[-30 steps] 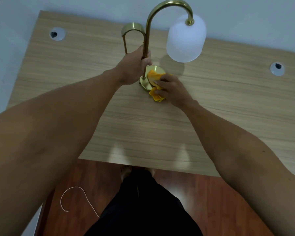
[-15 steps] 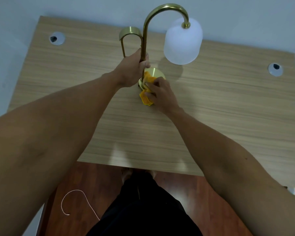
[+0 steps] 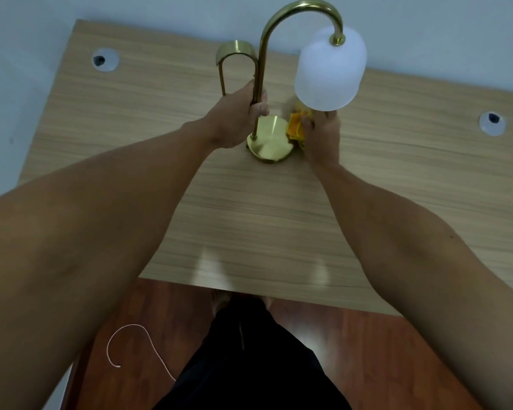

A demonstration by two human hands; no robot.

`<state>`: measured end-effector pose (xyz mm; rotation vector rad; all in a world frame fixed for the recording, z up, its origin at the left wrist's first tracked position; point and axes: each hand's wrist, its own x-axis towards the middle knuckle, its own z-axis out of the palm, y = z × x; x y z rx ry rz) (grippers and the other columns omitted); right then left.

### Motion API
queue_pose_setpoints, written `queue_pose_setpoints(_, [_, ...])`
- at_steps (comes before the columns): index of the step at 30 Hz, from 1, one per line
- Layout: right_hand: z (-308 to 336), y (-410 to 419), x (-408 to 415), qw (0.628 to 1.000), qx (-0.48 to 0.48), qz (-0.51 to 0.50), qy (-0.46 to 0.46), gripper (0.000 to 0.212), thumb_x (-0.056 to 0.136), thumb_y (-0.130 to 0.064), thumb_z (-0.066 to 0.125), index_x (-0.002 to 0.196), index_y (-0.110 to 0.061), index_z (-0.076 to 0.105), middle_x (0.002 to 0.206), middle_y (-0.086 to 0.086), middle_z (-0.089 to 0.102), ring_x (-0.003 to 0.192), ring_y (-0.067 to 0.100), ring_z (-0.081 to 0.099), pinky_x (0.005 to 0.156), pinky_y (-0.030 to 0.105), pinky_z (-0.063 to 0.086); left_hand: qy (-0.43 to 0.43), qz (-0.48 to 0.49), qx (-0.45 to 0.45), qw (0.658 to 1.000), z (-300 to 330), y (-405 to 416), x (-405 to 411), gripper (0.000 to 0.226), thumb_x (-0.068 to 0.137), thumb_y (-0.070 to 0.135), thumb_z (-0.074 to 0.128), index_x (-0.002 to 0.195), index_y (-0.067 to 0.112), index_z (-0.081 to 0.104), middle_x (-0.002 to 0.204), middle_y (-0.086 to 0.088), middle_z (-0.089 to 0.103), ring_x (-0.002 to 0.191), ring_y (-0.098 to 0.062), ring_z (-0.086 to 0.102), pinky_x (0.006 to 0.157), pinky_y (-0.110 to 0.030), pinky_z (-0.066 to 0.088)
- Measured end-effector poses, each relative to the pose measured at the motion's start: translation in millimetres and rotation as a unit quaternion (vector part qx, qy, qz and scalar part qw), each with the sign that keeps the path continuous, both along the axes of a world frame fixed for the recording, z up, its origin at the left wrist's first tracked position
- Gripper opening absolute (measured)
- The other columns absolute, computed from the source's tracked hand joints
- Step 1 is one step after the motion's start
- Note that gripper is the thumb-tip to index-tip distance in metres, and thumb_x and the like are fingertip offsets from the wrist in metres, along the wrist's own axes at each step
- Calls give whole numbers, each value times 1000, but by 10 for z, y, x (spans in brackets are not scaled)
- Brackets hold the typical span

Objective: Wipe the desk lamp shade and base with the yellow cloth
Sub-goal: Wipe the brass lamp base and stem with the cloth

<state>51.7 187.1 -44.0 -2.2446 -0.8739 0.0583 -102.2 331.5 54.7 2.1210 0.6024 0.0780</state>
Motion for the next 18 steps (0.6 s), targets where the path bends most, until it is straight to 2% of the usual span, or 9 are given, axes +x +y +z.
queue_pose_setpoints(2, [83, 54, 13, 998, 49, -37, -20, 34, 90, -12, 60, 123, -4, 64, 124, 16, 62, 110, 34, 57, 91, 34, 48, -2, -1, -5, 1000, 0, 0, -8, 8, 97, 30, 48, 100, 23, 49, 107, -6, 69, 105, -21, 65, 90, -47, 54])
queue_pose_setpoints(3, [120, 80, -37, 997, 46, -33, -54, 28, 90, -13, 60, 116, -5, 67, 119, 14, 65, 105, 33, 59, 87, 35, 50, -2, -2, -5, 1000, 1, -3, -14, 10, 97, 30, 48, 101, 21, 50, 107, -7, 69, 105, -22, 65, 90, -47, 54])
queue_pose_setpoints(5, [117, 111, -199, 990, 3, 23, -138, 16, 88, -10, 62, 101, -6, 70, 103, 15, 69, 93, 36, 64, 75, 39, 52, 1, 0, -1, 1000, -2, -11, -16, 14, 98, 28, 47, 105, 16, 52, 107, -9, 69, 101, -25, 65, 88, -47, 55])
queue_pose_setpoints(6, [66, 117, -283, 986, -21, 68, -150, 16, 88, -9, 61, 100, -4, 70, 102, 17, 70, 92, 38, 66, 75, 41, 54, 2, 2, 3, 1000, -3, -19, -9, 15, 98, 27, 48, 106, 15, 53, 106, -10, 69, 98, -27, 65, 87, -45, 54])
queue_pose_setpoints(8, [-46, 97, -447, 982, -55, 129, -123, 26, 90, -6, 60, 112, 2, 68, 115, 24, 69, 106, 42, 66, 87, 47, 55, 1, 7, 15, 1000, -13, -24, 2, 13, 99, 26, 48, 105, 15, 53, 105, -9, 70, 94, -25, 65, 82, -39, 52])
queue_pose_setpoints(10, [-126, 56, -576, 988, -62, 120, -70, 34, 92, -5, 59, 124, 4, 62, 129, 26, 63, 122, 42, 59, 98, 50, 50, -7, 12, 27, 1000, -30, -17, 6, 7, 99, 25, 48, 102, 19, 51, 100, -3, 70, 89, -17, 64, 77, -31, 49])
queue_pose_setpoints(13, [-147, -5, -758, 990, -30, 126, -60, 33, 87, 1, 64, 119, 1, 64, 122, 22, 66, 109, 41, 63, 88, 46, 53, -9, 23, 33, 999, -46, -24, 20, 8, 100, 25, 49, 102, 18, 52, 84, 10, 63, 74, 3, 57, 67, -21, 42])
queue_pose_setpoints(15, [-120, -75, -845, 989, -9, 142, -43, 30, 88, 1, 63, 118, -1, 67, 121, 20, 67, 106, 39, 64, 88, 43, 52, -3, 27, 33, 999, -49, -30, 26, 12, 100, 26, 51, 104, 15, 53, 81, 10, 59, 74, -3, 56, 66, -22, 42])
queue_pose_setpoints(18, [-61, -207, -957, 985, -3, 170, 2, 26, 93, -3, 60, 118, -2, 68, 116, 17, 70, 101, 37, 64, 85, 37, 46, 0, 25, 27, 999, -55, -31, 18, 12, 100, 28, 49, 104, 18, 52, 89, 2, 64, 80, -16, 58, 70, -29, 44])
